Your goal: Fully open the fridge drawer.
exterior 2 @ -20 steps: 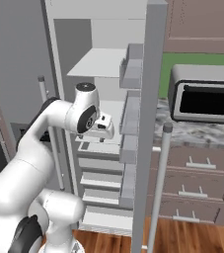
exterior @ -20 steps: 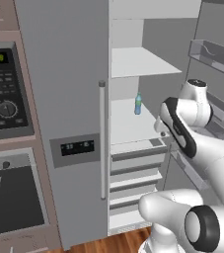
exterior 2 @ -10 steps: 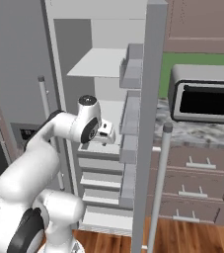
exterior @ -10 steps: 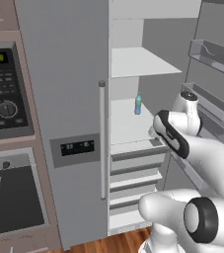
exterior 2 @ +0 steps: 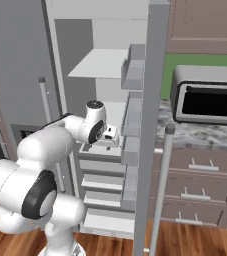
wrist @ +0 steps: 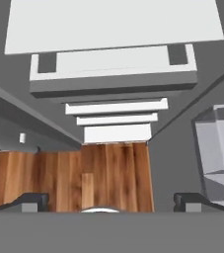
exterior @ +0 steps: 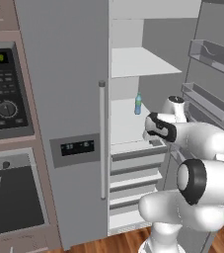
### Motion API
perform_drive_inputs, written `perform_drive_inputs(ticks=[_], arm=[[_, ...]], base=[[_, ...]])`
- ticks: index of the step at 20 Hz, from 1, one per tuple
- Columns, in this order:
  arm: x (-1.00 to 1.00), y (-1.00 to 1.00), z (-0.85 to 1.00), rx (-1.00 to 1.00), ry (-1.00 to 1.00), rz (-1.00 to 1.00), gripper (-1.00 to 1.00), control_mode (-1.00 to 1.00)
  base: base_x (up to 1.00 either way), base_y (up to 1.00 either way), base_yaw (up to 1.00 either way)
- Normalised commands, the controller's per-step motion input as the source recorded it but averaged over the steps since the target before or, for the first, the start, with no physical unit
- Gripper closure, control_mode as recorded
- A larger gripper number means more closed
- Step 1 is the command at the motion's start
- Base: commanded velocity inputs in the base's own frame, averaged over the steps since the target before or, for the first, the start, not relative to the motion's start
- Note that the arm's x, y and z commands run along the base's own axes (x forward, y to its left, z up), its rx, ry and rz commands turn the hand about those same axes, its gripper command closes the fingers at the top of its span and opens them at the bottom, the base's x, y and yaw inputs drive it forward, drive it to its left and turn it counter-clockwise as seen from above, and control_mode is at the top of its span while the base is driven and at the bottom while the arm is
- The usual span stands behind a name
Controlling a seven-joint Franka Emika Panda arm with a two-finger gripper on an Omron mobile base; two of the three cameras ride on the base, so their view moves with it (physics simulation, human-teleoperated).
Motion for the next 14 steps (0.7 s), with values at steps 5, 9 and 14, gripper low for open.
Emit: perform_drive_inputs(ticks=[5, 9, 14], arm=[[0.39, 0.0, -0.46, 0.0, 0.0, 0.0, -1.0, -1.0], [0.41, 0.01, -0.45, 0.0, -0.02, 0.0, -1.0, -1.0], [0.44, 0.0, -0.33, 0.0, 0.0, 0.0, -1.0, -1.0]], base=[[0.0, 0.0, 0.0], [0.0, 0.0, 0.0], [0.0, 0.0, 0.0]])
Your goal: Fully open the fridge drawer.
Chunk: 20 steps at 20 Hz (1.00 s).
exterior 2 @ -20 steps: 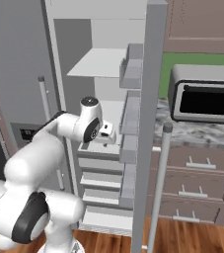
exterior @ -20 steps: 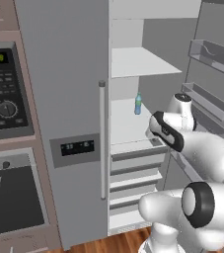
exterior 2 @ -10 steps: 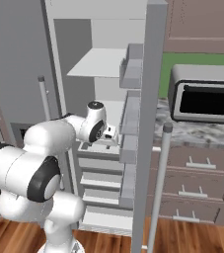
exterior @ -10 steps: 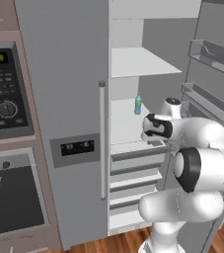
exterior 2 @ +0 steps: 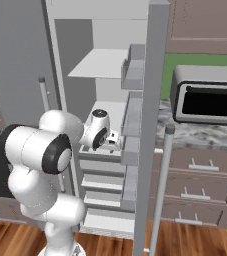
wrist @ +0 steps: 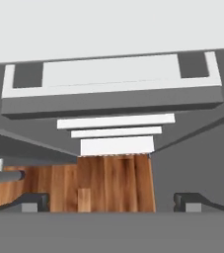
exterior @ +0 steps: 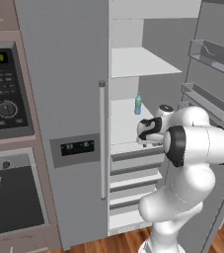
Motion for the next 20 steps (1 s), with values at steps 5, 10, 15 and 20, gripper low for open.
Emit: perform_drive_inputs(ticks=[5, 10, 15, 20], arm=[[0.38, 0.01, -0.19, 0.0, 0.0, 0.0, -1.0, -1.0], [0.35, 0.01, -0.28, 0.0, 0.0, 0.0, -1.0, -1.0], [0.26, 0.01, -0.39, 0.0, -0.01, 0.0, -1.0, -1.0], [0.29, 0.0, -0.3, 0.0, -0.03, 0.0, -1.0, -1.0]], base=[[0.0, 0.0, 0.0], [0.0, 0.0, 0.0], [0.0, 0.0, 0.0], [0.0, 0.0, 0.0]])
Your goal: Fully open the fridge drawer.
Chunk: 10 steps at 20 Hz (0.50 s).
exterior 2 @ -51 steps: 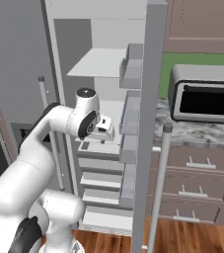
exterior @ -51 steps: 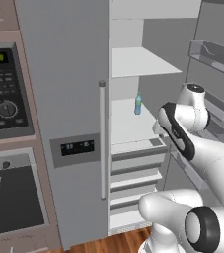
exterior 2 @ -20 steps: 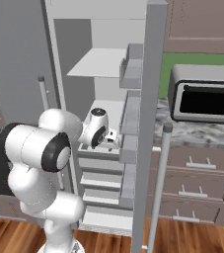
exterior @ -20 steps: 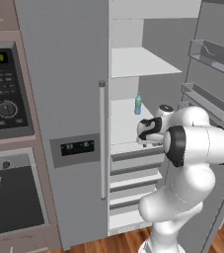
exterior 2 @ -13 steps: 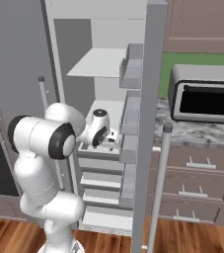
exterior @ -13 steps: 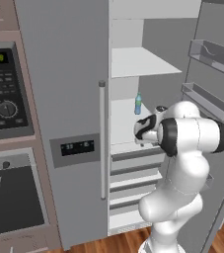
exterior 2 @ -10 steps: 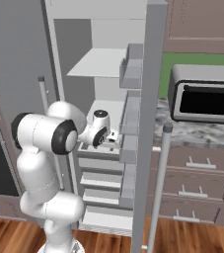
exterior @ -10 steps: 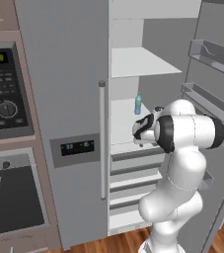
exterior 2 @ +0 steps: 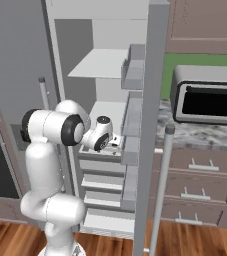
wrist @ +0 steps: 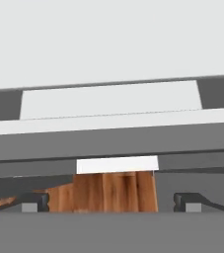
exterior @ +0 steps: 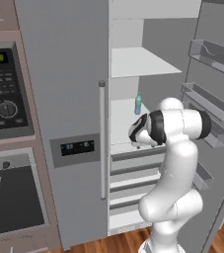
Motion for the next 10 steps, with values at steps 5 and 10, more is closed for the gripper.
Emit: perform_drive_inputs(ticks=[5, 10], arm=[[0.36, 0.0, -0.16, 0.0, -0.02, 0.0, -1.0, -1.0], [0.36, 0.0, -0.22, 0.0, 0.0, 0.0, -1.0, -1.0]], base=[[0.0, 0.0, 0.0], [0.0, 0.0, 0.0]])
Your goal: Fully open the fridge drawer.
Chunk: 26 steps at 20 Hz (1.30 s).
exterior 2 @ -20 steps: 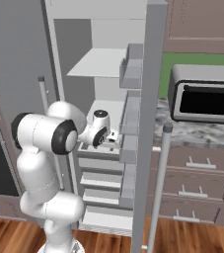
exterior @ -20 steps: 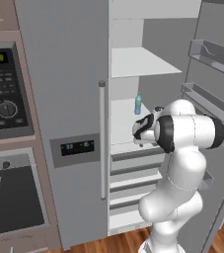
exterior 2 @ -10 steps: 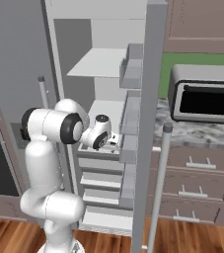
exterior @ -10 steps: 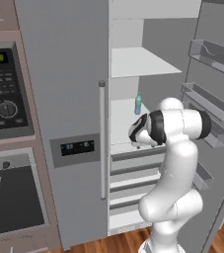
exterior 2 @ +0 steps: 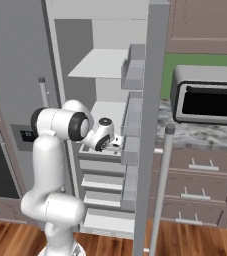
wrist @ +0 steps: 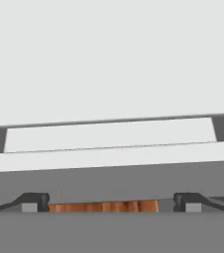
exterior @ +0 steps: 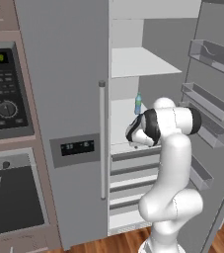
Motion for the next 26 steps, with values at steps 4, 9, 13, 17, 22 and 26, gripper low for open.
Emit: perform_drive_inputs(ticks=[4, 9, 13, 17, 22, 26], arm=[[0.31, 0.0, -0.28, 0.0, 0.0, 0.0, -1.0, -1.0], [0.2, 0.0, -0.32, 0.0, 0.0, 0.0, -1.0, -1.0], [0.04, 0.0, -0.34, 0.0, 0.0, 0.0, -1.0, -1.0], [-0.05, 0.0, -0.37, 0.0, 0.01, 0.0, -1.0, -1.0], [-0.9, -0.06, -0.43, 0.0, 0.14, 0.0, -1.0, -1.0], [-1.0, -0.11, -0.46, 0.0, 0.13, 0.0, -1.0, -1.0]], base=[[0.0, 0.0, 0.0], [0.0, 0.0, 0.0], [0.0, 0.0, 0.0], [0.0, 0.0, 0.0], [0.0, 0.0, 0.0], [0.0, 0.0, 0.0]])
